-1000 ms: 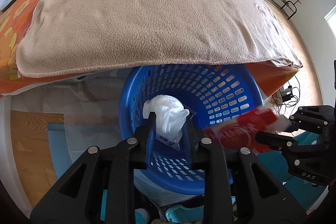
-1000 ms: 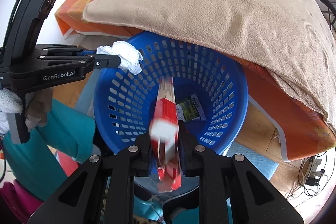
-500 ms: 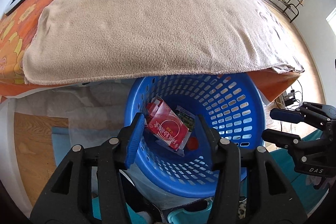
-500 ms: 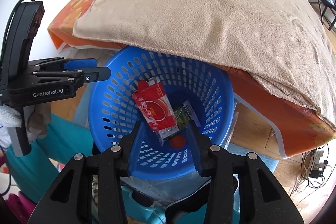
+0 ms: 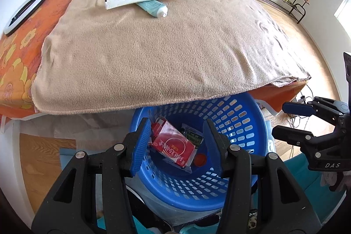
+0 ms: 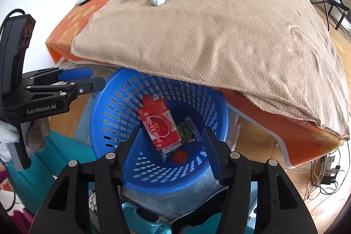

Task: Collect trash
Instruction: 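Move the left gripper to the white toothpaste tube while the right approaches the plastic bag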

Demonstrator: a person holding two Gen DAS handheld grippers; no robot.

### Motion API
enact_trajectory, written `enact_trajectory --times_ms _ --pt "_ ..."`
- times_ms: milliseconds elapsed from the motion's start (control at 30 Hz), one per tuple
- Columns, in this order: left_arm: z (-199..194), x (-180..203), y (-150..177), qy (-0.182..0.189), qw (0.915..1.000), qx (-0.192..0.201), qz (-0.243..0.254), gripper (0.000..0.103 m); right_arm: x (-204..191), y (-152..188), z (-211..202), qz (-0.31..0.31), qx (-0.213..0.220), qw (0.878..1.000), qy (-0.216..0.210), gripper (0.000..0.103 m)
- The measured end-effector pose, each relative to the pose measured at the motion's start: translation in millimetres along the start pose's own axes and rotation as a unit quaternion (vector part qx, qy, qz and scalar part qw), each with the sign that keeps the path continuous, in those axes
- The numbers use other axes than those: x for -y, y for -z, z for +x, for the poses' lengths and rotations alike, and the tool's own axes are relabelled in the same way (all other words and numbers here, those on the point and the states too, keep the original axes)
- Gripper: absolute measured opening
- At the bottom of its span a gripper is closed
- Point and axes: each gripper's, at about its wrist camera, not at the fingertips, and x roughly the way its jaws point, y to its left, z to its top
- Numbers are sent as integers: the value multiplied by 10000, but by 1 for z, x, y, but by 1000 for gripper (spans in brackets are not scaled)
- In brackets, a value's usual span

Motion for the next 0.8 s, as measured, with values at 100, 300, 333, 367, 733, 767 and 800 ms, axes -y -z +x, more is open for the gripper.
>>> enact_trajectory --times_ms 100,300,333,367,733,767,800 --pt "-6 7 -10 -20 9998 98 177 51 6 -8 -7 39 136 9999 20 57" --pt "-17 14 -35 -133 9985 330 404 51 16 -26 -24 113 464 9988 77 58" --pt "-18 13 -39 -155 9985 355 385 53 18 -29 -26 135 522 9985 77 58" --pt "-19 12 -43 -157 9986 372 352 58 21 -32 -28 152 574 9982 87 58" --pt "-15 3 -90 46 9984 430 376 60 50 -77 -39 461 1026 9933 284 61" --pt "-13 3 -96 60 9983 426 394 60 54 -81 -39 517 1059 9926 288 61" --pt "-12 1 -102 66 9982 431 412 60 58 -86 -39 572 1083 9921 276 62"
